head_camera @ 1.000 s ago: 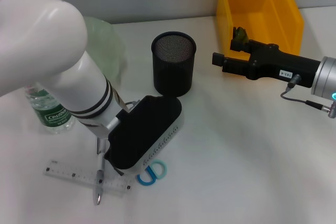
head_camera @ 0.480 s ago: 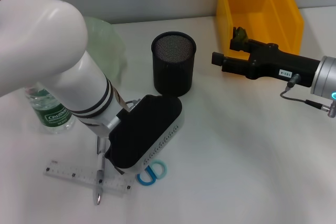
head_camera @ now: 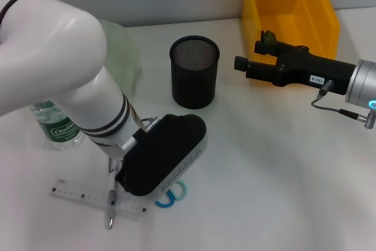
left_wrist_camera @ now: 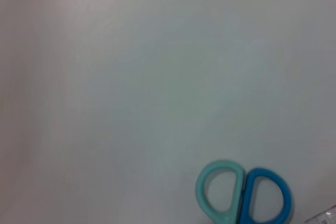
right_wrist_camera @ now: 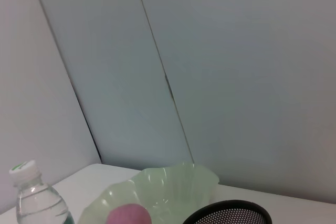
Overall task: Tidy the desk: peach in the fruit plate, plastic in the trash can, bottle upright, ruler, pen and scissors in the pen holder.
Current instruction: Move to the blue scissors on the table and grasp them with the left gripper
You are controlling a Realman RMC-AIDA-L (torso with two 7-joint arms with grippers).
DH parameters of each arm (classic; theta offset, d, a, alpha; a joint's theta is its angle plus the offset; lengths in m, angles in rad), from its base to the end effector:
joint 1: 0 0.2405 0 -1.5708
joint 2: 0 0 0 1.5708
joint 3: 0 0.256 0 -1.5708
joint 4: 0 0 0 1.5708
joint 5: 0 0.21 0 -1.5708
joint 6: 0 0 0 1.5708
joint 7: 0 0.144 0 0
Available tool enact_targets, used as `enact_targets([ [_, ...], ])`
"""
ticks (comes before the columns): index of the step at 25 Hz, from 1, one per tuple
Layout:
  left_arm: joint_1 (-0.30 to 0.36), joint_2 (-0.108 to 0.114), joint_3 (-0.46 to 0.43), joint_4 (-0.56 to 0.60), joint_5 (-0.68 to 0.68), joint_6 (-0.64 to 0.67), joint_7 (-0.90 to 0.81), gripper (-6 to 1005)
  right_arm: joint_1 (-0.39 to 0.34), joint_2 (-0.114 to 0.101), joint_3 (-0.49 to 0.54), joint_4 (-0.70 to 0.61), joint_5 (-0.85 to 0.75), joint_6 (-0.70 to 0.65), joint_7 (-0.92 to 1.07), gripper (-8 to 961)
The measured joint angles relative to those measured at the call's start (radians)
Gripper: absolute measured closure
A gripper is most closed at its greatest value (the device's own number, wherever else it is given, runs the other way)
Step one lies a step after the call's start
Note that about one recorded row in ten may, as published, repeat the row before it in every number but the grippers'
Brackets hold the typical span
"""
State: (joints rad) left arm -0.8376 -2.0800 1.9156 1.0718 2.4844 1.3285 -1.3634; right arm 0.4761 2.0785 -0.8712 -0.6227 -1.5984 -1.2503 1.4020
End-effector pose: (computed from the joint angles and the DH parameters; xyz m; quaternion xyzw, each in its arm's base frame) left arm -0.1390 0.3387 -0.1066 0.8504 -0.4355 -0.2817 0.0877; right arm 0.2656 0.3615 0.0049 -0.8703 0.2826 0.3104 0.2575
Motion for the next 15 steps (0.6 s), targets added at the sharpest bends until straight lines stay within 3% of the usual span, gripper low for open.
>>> enact_targets([
  [15, -0.009, -0.001, 0.026, -0.003, 0.014, 0.002, -0.017, 447, 0.007, 0.000, 0.000, 0.001, 0.000, 0.000, 0.000, 138],
])
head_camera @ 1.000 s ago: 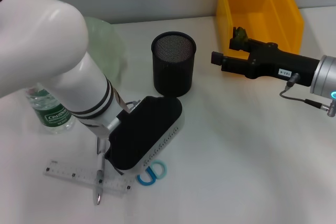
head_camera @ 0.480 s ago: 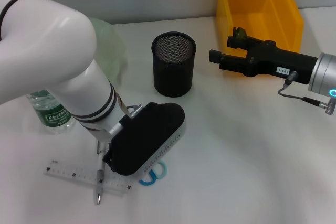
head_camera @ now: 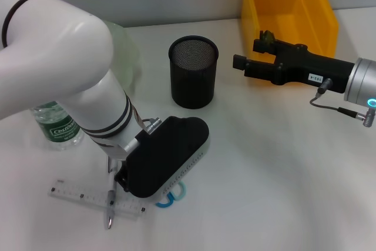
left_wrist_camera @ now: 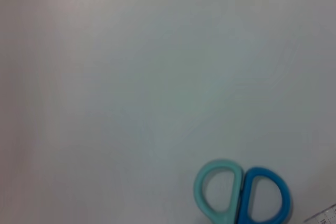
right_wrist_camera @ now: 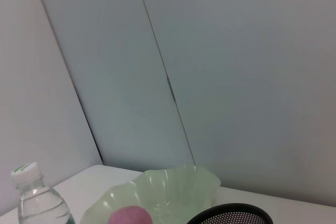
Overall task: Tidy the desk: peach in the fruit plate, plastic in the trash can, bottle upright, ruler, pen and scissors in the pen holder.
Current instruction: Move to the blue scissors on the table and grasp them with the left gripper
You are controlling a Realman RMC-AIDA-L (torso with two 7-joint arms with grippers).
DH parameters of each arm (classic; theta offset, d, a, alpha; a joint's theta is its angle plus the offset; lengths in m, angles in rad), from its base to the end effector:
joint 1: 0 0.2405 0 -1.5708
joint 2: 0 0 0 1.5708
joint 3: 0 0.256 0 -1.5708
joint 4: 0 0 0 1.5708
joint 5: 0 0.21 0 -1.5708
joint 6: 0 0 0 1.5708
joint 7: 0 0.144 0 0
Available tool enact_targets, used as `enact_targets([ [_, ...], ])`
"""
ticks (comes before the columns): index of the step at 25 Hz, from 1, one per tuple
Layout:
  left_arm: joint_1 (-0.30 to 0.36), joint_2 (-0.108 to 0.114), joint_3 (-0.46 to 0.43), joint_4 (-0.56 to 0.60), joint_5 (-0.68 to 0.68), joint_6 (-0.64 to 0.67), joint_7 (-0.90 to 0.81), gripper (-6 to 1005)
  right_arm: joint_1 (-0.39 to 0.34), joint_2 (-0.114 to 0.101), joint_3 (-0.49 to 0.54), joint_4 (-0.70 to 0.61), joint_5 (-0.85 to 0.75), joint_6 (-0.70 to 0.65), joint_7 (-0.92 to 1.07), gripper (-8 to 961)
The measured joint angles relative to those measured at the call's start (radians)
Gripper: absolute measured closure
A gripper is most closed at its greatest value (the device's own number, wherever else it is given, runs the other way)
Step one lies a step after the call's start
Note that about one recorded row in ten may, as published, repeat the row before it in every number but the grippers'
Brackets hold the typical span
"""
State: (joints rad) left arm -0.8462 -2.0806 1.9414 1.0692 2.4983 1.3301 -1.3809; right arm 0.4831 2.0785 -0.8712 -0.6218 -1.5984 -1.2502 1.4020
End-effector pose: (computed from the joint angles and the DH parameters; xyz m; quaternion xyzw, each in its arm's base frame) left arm -0.1395 0.3374 -0.1086 0.8441 -0.4390 -0.2938 0.0924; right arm 0.2632 0.3633 0.0047 -0.8713 0.2800 0.3113 0.2562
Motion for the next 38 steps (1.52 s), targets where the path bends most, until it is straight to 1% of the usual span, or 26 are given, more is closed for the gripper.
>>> enact_targets([
  [14, -0.022, 0.001, -0.006, 0.034, 0.030, 0.075, -0.030, 448, 0.004, 0.000, 0.000, 0.001, -0.003, 0.001, -0.001, 138],
  [28, -0.028, 0.000, 0.008, 0.059, 0.018, 0.078, -0.032, 453, 0.003, 0.000, 0.000, 0.011, 0.000, 0.002, -0.005, 138],
  [38, -0.028, 0.000, 0.015, 0.050, 0.018, 0.066, -0.020, 452, 0.008, 0.001, 0.000, 0.024, 0.002, 0.002, -0.012, 137],
])
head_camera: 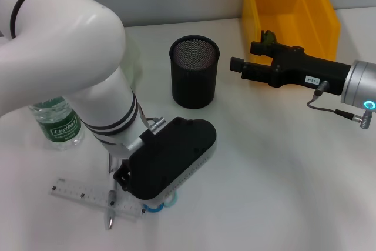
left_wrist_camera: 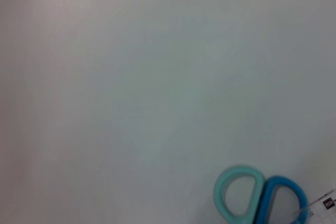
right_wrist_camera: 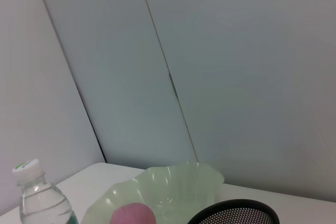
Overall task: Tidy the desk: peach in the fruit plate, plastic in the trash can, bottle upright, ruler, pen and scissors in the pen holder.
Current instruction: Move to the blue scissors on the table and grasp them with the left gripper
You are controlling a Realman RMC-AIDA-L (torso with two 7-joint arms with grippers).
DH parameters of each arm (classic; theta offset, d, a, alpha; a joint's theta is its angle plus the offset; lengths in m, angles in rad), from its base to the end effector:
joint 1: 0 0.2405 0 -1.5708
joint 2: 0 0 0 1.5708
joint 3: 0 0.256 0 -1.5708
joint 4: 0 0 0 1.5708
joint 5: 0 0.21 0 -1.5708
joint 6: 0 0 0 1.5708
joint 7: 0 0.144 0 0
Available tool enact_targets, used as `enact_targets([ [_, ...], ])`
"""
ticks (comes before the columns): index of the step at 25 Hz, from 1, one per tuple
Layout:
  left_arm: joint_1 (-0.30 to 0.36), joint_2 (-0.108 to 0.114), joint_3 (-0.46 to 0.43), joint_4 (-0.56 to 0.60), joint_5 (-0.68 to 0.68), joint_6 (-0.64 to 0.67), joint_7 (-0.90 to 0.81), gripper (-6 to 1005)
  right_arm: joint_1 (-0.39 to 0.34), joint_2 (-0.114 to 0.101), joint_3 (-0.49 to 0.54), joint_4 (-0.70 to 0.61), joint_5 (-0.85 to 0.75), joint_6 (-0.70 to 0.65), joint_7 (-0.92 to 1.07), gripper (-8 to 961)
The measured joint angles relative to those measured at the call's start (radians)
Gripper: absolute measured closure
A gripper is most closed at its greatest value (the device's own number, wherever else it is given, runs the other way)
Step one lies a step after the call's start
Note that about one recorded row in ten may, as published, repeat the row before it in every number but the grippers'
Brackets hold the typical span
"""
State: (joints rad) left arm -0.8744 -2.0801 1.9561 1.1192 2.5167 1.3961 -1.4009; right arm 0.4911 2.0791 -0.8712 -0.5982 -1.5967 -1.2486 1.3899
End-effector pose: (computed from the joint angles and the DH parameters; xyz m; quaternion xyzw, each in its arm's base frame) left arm -0.1250 0.3339 -0.1048 0.8290 -0.4561 -0.3064 0.1045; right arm 0.2632 0.3628 0.0002 -0.8717 0.2821 0.3113 0.2522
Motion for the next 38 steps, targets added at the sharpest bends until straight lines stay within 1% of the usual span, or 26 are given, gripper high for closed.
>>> enact_targets([
  [18, 0.003, 0.000, 0.024, -0.001, 0.016, -0.027, 0.024, 455, 0.004, 0.003, 0.000, 0.016, 0.000, 0.000, -0.002, 138],
  [38, 0.002, 0.000, 0.027, -0.009, 0.018, -0.029, 0.028, 456, 0.009, 0.002, 0.000, 0.017, 0.000, 0.001, -0.002, 137],
])
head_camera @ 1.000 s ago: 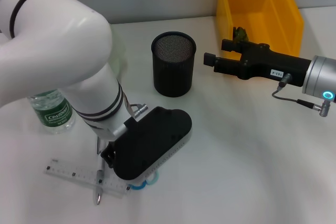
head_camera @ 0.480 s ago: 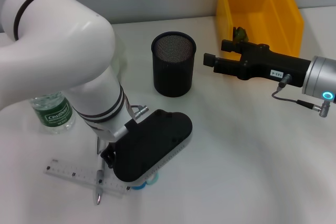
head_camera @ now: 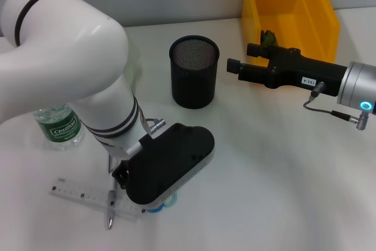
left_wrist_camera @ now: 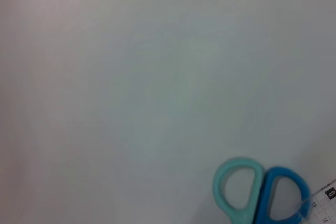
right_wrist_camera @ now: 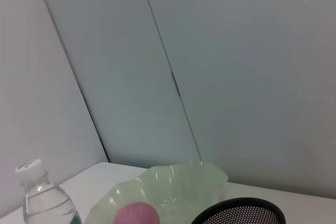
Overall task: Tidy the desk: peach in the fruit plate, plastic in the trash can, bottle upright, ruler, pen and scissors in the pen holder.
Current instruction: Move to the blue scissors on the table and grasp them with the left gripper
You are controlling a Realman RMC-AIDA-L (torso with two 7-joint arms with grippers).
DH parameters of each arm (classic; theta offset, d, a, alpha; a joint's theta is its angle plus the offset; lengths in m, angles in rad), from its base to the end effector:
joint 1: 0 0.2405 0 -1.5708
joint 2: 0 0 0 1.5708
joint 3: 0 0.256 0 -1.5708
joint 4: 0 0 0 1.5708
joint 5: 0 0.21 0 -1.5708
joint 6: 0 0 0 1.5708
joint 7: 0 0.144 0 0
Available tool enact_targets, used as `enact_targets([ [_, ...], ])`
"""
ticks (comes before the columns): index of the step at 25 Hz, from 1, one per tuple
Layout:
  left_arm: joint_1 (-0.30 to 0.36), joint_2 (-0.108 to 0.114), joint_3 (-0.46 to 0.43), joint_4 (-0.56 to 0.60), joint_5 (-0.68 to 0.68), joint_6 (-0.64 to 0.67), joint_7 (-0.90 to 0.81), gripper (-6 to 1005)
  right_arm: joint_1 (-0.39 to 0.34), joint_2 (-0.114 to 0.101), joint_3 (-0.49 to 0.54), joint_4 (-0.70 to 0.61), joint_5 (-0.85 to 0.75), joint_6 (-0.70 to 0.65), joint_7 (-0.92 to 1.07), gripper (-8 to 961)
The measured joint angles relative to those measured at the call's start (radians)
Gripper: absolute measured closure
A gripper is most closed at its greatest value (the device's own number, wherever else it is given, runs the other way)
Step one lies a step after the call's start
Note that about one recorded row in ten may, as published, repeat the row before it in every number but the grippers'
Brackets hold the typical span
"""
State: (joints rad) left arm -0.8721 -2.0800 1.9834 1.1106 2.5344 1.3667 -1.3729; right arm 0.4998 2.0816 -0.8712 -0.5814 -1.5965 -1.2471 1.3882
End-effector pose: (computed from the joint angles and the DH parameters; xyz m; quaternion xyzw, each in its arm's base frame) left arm -0.1286 0.3349 -0.1080 0.8141 -0.4769 -0.3143 0.1046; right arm 0.2618 0.3630 -0.0039 -0.8716 0.2856 0.3126 0.2471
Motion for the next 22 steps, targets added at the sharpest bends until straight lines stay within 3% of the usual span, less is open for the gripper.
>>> enact_targets([
  [8, 0.003, 0.000, 0.000, 0.000, 0.000, 0.000, 0.000, 456, 0.000, 0.000, 0.000, 0.000, 0.001, 0.002, 0.000, 138],
  [11, 0.005, 0.000, 0.007, 0.000, 0.000, 0.000, 0.000, 561, 0.000, 0.000, 0.000, 0.000, 0.001, 0.002, 0.000, 138],
  [22, 0.005, 0.000, 0.012, 0.006, 0.002, 0.002, -0.004, 618, 0.000, 0.000, 0.000, 0.004, 0.001, 0.002, 0.000, 137],
])
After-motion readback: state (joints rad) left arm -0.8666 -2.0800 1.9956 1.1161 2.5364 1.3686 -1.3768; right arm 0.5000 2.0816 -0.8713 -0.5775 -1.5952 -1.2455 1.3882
